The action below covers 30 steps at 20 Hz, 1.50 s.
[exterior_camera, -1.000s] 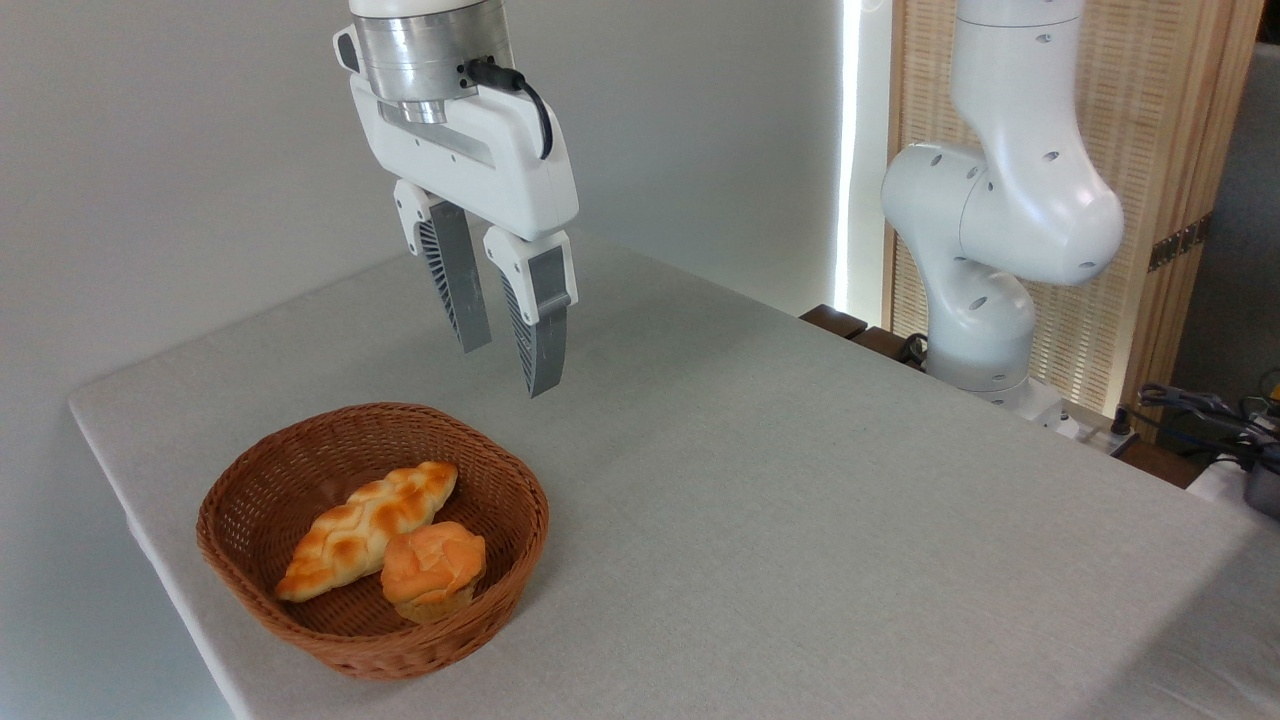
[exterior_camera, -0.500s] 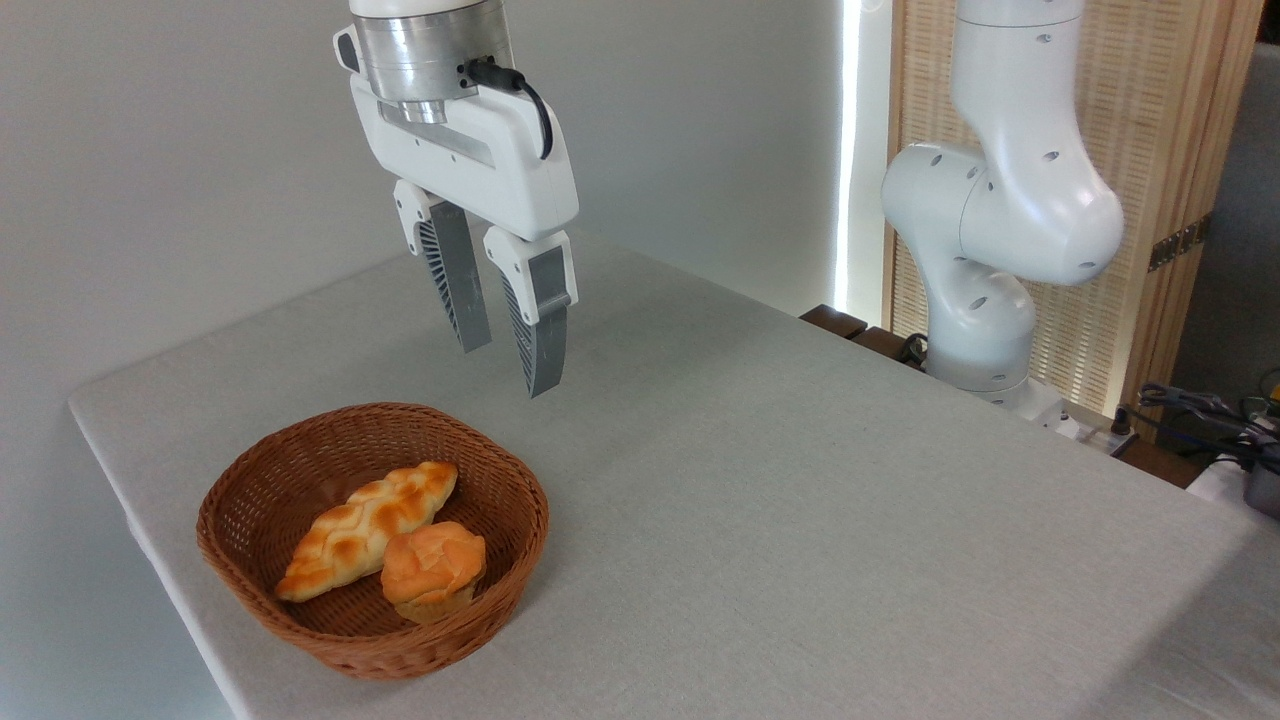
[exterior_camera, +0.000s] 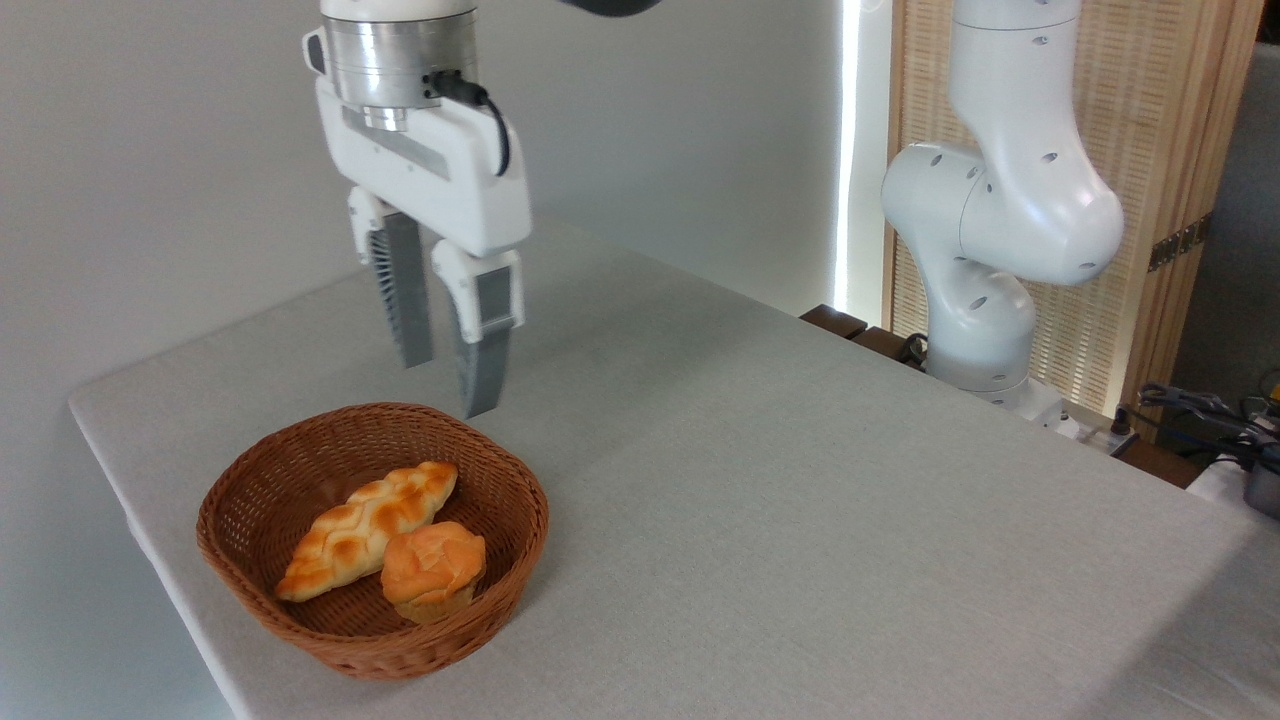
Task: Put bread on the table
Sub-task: 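Lower the open gripper into the basket over the round orange bun, then close the gripper on the round orange bun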
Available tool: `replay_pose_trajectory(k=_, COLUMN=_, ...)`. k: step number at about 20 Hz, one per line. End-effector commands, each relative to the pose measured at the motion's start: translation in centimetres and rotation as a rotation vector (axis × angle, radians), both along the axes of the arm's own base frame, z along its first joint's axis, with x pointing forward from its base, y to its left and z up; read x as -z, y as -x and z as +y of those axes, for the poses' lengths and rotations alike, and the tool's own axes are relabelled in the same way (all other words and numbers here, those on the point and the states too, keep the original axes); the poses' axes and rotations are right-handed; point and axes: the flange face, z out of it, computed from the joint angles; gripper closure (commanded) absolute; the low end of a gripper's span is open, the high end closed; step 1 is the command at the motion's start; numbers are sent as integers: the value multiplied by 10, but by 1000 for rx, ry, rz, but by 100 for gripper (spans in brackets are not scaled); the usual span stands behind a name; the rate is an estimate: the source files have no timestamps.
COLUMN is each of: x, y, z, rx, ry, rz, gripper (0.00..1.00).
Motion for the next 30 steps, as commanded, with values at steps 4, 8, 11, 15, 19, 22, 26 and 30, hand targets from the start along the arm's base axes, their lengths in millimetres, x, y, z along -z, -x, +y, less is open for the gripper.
replay_pose_trajectory(k=4, x=32, y=-41, z=-6, rx=13, ry=14, rz=-99, gripper=0)
replay_pose_trajectory(k=8, x=61, y=-47, z=-14, rx=26, ry=12, rz=-57, gripper=0)
replay_pose_trajectory(k=11, x=81, y=-47, z=-15, rx=29, ry=10, rz=-18, gripper=0)
replay_pose_trajectory(k=15, x=108, y=-47, z=-18, rx=42, ry=7, rz=30, gripper=0)
replay_pose_trajectory(k=19, x=147, y=-43, z=-17, rx=27, ry=4, rz=103, gripper=0)
replay_pose_trajectory(k=22, x=156, y=-44, z=-17, rx=27, ry=3, rz=115, gripper=0)
replay_pose_trajectory(k=26, x=163, y=-50, z=-18, rx=26, ry=6, rz=82, gripper=0)
replay_pose_trajectory(k=30, x=164, y=-53, z=-18, rx=21, ry=10, rz=59, gripper=53)
